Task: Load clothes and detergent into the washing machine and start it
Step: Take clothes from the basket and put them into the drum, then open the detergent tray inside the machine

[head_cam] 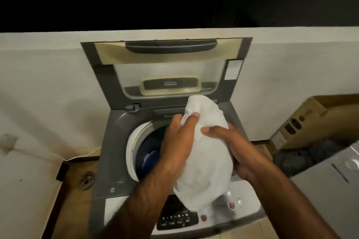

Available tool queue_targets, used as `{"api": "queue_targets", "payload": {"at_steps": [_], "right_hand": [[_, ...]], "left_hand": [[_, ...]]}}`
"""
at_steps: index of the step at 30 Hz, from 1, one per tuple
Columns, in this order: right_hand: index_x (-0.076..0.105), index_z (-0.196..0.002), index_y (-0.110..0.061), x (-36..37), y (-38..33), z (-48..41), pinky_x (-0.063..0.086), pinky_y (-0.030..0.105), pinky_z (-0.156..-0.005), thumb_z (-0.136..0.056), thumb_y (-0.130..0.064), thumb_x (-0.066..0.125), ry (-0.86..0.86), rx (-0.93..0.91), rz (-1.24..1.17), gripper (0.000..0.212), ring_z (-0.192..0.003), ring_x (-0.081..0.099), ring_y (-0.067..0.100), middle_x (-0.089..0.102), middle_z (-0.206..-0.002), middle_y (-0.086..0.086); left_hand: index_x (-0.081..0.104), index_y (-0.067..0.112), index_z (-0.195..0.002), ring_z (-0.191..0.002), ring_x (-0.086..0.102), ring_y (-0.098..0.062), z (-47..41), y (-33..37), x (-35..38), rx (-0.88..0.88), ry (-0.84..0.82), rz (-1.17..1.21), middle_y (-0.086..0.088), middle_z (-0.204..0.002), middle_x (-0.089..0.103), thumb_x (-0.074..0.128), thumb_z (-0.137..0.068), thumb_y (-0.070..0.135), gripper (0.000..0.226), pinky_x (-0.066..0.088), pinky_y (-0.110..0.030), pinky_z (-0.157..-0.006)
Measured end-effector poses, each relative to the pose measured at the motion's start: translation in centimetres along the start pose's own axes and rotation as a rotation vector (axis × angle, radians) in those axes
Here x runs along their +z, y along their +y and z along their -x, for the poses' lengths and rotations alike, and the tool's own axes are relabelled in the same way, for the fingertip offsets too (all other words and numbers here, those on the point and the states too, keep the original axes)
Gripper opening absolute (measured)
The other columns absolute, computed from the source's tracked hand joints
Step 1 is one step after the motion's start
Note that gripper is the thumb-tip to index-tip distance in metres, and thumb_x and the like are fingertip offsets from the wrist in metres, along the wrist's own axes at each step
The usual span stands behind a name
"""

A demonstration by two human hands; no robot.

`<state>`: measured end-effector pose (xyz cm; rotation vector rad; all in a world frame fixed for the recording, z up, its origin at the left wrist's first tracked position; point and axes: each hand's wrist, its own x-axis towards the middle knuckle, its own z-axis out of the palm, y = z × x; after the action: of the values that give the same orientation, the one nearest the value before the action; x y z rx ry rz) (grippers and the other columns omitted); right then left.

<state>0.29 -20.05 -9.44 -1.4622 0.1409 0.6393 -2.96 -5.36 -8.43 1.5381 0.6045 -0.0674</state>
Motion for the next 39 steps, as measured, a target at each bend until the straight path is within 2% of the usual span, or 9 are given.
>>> {"api": "queue_targets", "payload": {"at_steps": [4, 10, 18, 23, 27, 30, 33, 36, 39], "right_hand": [[0.068, -0.125, -0.021, 2.8, 0.8, -4.8, 0.055, 0.057, -0.098, -0.073, -0.038, 0.083, -0.017, 0.173, -0.049, 0.057, -0.108, 0.072, 0.038, 0.077, -0.114, 0.014], [0.070, -0.124, -0.021, 4.3, 5.3, -11.6, 0.051, 0.063, -0.097, -0.054, -0.055, 0.088, 0.013, 0.462, 0.004, 0.080, -0.110, 0.071, 0.041, 0.076, -0.117, 0.015], [0.066, -0.122, -0.013, 4.1, 8.6, -15.6, 0.055, 0.059, -0.095, -0.076, -0.043, 0.073, -0.017, 0.519, -0.044, 0.055, -0.106, 0.073, 0.038, 0.077, -0.112, 0.018], [0.064, -0.115, -0.016, 2.9, 8.7, -16.6, 0.053, 0.038, -0.080, -0.088, -0.019, 0.060, -0.054, 0.444, 0.050, 0.028, -0.086, 0.069, 0.026, 0.073, -0.096, 0.009], [0.061, -0.126, -0.030, 1.7, 9.0, -17.2, 0.057, 0.040, -0.079, -0.084, -0.011, 0.057, -0.077, 0.427, 0.088, 0.047, -0.102, 0.064, 0.023, 0.069, -0.117, 0.007], [0.062, -0.125, -0.036, 1.1, 8.9, -17.0, 0.054, 0.037, -0.077, -0.083, -0.012, 0.058, -0.107, 0.439, 0.096, 0.049, -0.114, 0.061, 0.020, 0.065, -0.126, 0.002], [0.062, -0.126, -0.030, 0.8, 8.5, -16.5, 0.055, 0.036, -0.079, -0.089, -0.013, 0.058, -0.145, 0.442, 0.006, 0.041, -0.114, 0.066, 0.020, 0.070, -0.121, 0.001], [0.060, -0.125, -0.024, 0.6, 8.0, -16.6, 0.056, 0.036, -0.080, -0.095, -0.012, 0.053, -0.138, 0.426, -0.135, 0.033, -0.113, 0.067, 0.020, 0.070, -0.117, 0.002], [0.053, -0.125, -0.019, 0.8, 7.3, -18.0, 0.055, 0.036, -0.077, -0.097, -0.008, 0.049, -0.111, 0.407, -0.317, 0.031, -0.109, 0.065, 0.020, 0.065, -0.115, 0.004]], "left_hand": [[0.053, 0.034, -0.117, -0.102, 0.064, -0.020, -3.5, -0.2, -3.8, -0.096, -0.020, -0.027, 0.005, -0.111, 0.064, 0.059, -0.088, 0.053, 0.035, 0.053, -0.046, -0.096], [0.048, 0.033, -0.120, -0.104, 0.064, -0.023, -8.4, -4.8, -5.2, -0.226, 0.000, -0.191, 0.004, -0.114, 0.063, 0.062, -0.062, 0.065, 0.068, 0.055, -0.049, -0.094], [0.049, 0.032, -0.126, -0.111, 0.062, -0.029, -12.8, -10.8, -3.7, -0.284, 0.141, -0.170, -0.003, -0.126, 0.057, 0.068, -0.049, 0.061, 0.084, 0.058, -0.050, -0.092], [0.041, 0.024, -0.144, -0.128, 0.051, -0.028, -11.7, -10.7, -1.9, -0.243, 0.193, -0.179, -0.004, -0.143, 0.047, 0.076, -0.080, 0.030, 0.074, 0.047, -0.040, -0.105], [0.049, 0.014, -0.139, -0.121, 0.049, -0.013, -11.4, -11.8, -0.1, -0.217, 0.210, -0.195, 0.001, -0.141, 0.050, 0.069, -0.092, 0.012, 0.051, 0.041, -0.023, -0.100], [0.054, 0.012, -0.129, -0.107, 0.058, -0.010, -10.7, -11.4, 1.7, -0.235, 0.213, -0.084, 0.002, -0.120, 0.060, 0.065, -0.094, 0.008, 0.037, 0.048, -0.014, -0.084], [0.054, 0.011, -0.136, -0.117, 0.062, -0.021, -10.3, -11.4, 2.6, -0.291, 0.218, 0.142, -0.008, -0.129, 0.064, 0.060, -0.097, 0.012, 0.040, 0.051, -0.033, -0.093], [0.064, 0.013, -0.114, -0.111, 0.066, -0.023, -10.6, -10.7, 2.4, -0.335, 0.251, 0.522, -0.012, -0.121, 0.066, 0.054, -0.100, 0.013, 0.017, 0.053, -0.030, -0.085], [0.064, 0.013, -0.102, -0.128, 0.057, -0.030, -12.5, -9.7, 1.6, -0.334, 0.268, 0.706, -0.016, -0.136, 0.056, 0.050, -0.101, 0.016, 0.014, 0.048, -0.035, -0.099]]}}
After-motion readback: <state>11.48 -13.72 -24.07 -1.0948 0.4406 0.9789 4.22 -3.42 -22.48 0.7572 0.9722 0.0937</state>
